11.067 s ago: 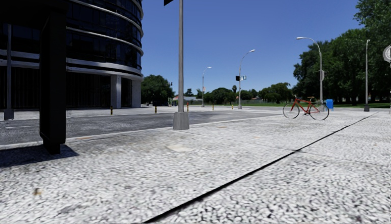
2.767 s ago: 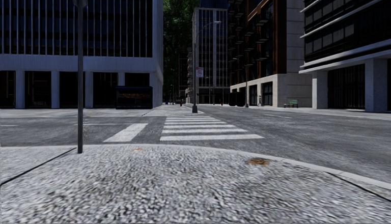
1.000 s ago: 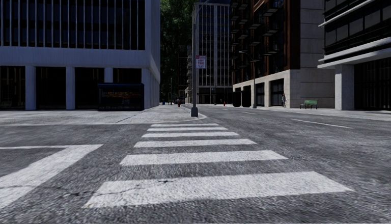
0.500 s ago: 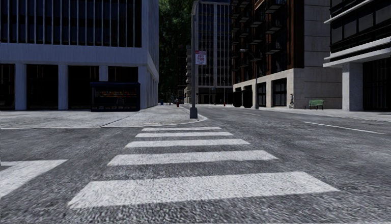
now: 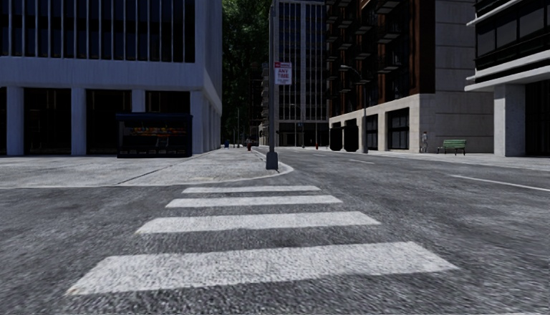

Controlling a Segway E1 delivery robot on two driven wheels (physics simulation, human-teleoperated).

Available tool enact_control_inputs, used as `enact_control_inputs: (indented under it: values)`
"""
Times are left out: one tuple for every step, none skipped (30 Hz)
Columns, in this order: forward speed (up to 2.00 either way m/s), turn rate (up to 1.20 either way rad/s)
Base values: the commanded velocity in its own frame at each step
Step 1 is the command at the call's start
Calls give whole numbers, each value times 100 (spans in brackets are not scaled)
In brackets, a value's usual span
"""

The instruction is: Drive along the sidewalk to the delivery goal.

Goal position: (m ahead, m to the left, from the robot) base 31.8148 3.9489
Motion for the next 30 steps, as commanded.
enact_control_inputs:
  values:
    - [200,0]
    - [200,0]
    - [200,0]
    - [200,0]
    - [200,0]
    - [200,0]
    - [200,0]
    - [200,8]
    - [200,8]
    - [200,17]
    - [200,20]
    - [200,20]
    - [200,20]
    - [200,20]
    - [200,20]
    - [200,20]
    - [200,20]
    - [200,20]
    - [200,20]
    - [200,20]
    - [200,20]
    - [200,20]
    - [200,20]
    - [200,20]
    - [200,21]
    - [200,21]
    - [200,25]
    - [200,30]
    - [200,32]
    - [200,32]
